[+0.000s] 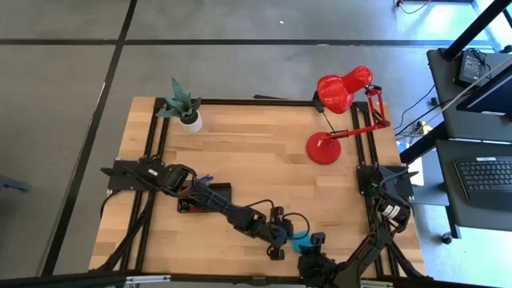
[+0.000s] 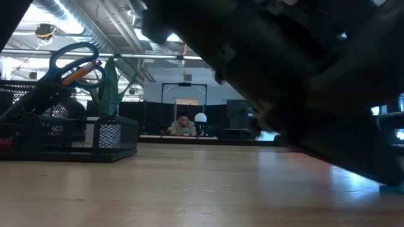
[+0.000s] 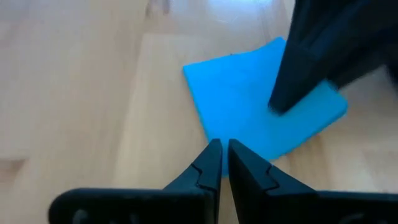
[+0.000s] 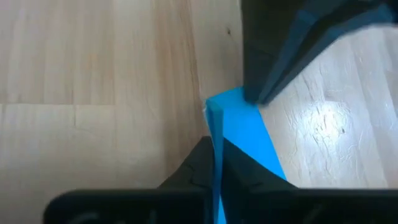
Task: Pick and place office supplies into organizer
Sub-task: Put the blue sticky note into the right compartment of the desk organizer
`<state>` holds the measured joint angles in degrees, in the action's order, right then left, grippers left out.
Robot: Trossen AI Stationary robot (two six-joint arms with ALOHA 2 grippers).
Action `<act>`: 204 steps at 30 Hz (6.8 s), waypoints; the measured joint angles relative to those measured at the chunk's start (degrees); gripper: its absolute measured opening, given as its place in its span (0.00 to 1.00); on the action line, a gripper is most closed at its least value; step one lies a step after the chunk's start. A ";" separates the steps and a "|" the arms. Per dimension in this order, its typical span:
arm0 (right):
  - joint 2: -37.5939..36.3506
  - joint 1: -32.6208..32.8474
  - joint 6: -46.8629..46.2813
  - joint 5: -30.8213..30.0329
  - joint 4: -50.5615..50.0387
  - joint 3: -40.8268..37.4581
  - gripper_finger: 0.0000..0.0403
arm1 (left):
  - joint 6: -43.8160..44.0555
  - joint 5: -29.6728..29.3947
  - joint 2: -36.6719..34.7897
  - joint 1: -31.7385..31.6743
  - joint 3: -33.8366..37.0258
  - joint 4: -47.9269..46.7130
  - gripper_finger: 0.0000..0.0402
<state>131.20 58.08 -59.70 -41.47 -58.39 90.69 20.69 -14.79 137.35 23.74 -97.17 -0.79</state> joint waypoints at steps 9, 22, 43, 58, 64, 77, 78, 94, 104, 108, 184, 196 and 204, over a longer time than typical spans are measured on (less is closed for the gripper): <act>0.00 0.46 -0.03 0.11 0.06 0.00 0.13 | -1.98 -12.23 -5.43 2.05 0.05 -12.28 0.14; -0.04 0.46 0.02 -0.09 0.41 0.00 0.02 | 9.39 -37.11 -18.20 11.18 -0.07 -43.32 0.21; -0.07 -11.11 7.72 -10.81 -14.00 15.00 0.02 | 59.02 -53.26 -33.23 33.38 4.35 -89.14 0.21; -0.11 -18.71 40.77 -15.03 9.02 23.56 0.02 | 54.63 -47.62 -35.48 34.55 16.15 -80.48 0.21; -0.11 -21.29 50.07 -14.37 19.23 23.54 0.02 | 33.73 -44.82 -35.48 34.71 16.20 -70.30 0.27; -0.11 -23.96 63.23 -13.93 32.66 23.52 0.02 | 31.01 -42.18 -35.48 31.44 16.20 -69.13 0.35; -0.11 -24.14 63.28 -13.92 32.85 23.52 0.02 | 31.02 -42.25 -35.48 31.45 16.20 -68.98 0.35; -0.11 -24.52 69.13 -10.30 40.17 23.52 0.02 | 31.01 -43.75 -35.48 30.00 16.20 -68.25 0.33; -0.11 -24.54 69.45 -10.30 39.78 23.50 0.02 | 31.01 -41.40 -35.46 30.21 16.18 -68.35 0.13; -0.11 -24.48 71.89 -10.30 39.78 23.50 0.02 | 30.97 -40.51 -35.46 30.21 16.18 -68.34 0.03; -3.61 -18.27 17.55 -23.39 -9.61 23.26 0.45 | 49.06 -21.46 -13.71 16.51 16.20 -84.66 0.01; -3.61 -18.27 17.71 -22.91 -9.57 23.26 0.45 | 48.44 -17.50 -13.75 15.23 16.12 -84.03 0.10; -3.61 -18.20 17.99 -22.86 -9.60 23.26 0.45 | 44.23 -12.30 -13.76 14.55 14.20 -84.20 0.18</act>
<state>127.59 39.88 -41.71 -64.34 -67.99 113.95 64.92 -27.10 123.59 38.29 -82.97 -84.99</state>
